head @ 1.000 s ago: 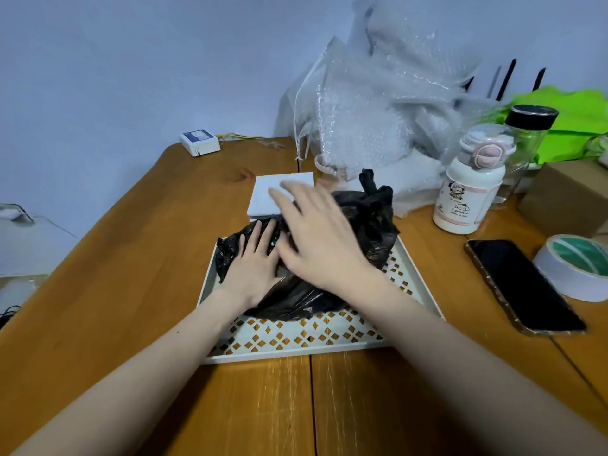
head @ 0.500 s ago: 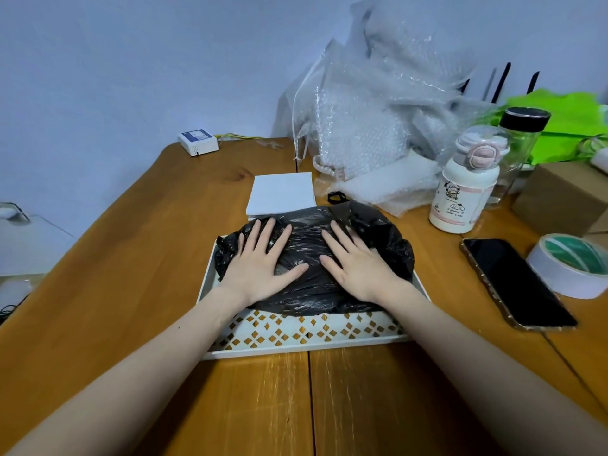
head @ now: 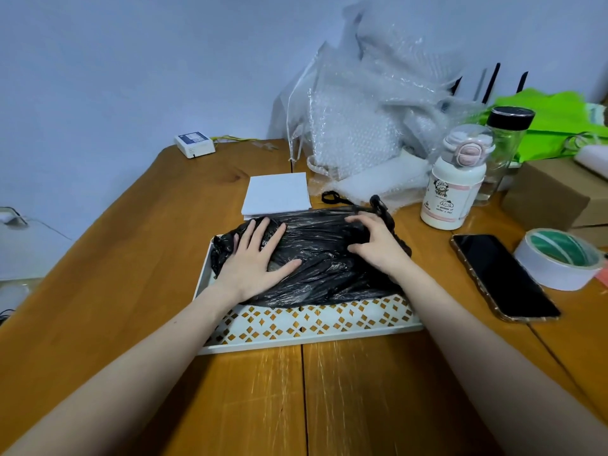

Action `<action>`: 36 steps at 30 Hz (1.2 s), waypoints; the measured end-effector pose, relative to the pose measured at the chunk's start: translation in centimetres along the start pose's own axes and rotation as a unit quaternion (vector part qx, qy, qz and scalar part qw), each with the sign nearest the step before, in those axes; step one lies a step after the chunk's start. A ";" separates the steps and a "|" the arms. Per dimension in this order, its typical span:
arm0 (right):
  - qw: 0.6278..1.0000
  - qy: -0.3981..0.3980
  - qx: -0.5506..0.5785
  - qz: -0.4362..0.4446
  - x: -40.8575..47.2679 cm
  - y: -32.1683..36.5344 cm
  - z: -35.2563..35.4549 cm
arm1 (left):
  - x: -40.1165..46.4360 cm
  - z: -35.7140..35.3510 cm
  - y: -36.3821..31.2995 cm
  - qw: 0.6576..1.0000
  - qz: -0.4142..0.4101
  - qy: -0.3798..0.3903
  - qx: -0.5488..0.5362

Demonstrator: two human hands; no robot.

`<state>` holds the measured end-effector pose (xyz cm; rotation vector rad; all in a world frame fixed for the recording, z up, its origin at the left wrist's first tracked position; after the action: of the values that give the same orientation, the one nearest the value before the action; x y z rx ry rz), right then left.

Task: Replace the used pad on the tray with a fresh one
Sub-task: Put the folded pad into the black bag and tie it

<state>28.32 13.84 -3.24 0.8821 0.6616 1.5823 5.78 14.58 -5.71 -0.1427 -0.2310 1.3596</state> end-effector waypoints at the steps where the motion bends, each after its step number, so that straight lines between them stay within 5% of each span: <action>1: 0.999 -0.012 -0.038 0.017 0.0 0.2 0.0 | -0.1 0.6 -0.1 1.000 -0.003 -0.020 0.011; 5: 0.988 -0.103 -0.068 0.096 -1.6 1.8 1.8 | -1.6 4.7 -1.6 0.978 -0.002 -0.206 -0.027; 8: 0.975 -0.111 0.188 0.049 -2.8 2.2 3.3 | -1.7 7.2 -4.7 0.955 -0.016 -0.278 -0.102; 10: 0.931 -0.114 0.347 0.019 -3.0 2.0 3.7 | -0.3 7.4 -7.6 0.960 -0.060 -0.217 -0.164; 12: 0.915 -0.125 0.385 0.004 -3.0 1.5 4.1 | 1.5 6.2 -10.9 0.959 -0.097 -0.085 -0.252; 16: 0.869 -0.129 0.478 0.004 -2.9 1.1 4.5 | 4.6 2.7 -15.3 0.936 -0.029 0.098 -0.336; 19: 0.851 -0.121 0.510 0.007 -3.0 1.0 4.9 | 6.4 1.3 -15.3 0.917 0.035 0.081 -0.389; 26: 0.874 -0.116 0.473 0.009 -3.7 -0.7 6.1 | 8.2 1.9 -11.0 0.849 0.135 0.028 -0.510; 31: 0.884 -0.133 0.447 -0.023 -4.3 -1.7 6.3 | 8.8 3.8 -7.0 0.900 0.169 -0.061 -0.397; 36: 0.889 -0.158 0.425 -0.069 -4.6 -2.9 6.8 | 8.7 5.2 -3.9 0.910 0.200 -0.117 -0.344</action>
<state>35.89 9.56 -2.57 1.6488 1.1751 0.9469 9.92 22.12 0.97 -0.6474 -0.9254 1.6532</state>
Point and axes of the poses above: each hand's wrist, its own x-axis towards the middle knuckle, its own z-axis out of the back of the hand, y = z × x, the point moved 5 cm from there along x, towards the middle knuckle, and after that the axes turned 9 degrees about z, right-handed, at the moved point
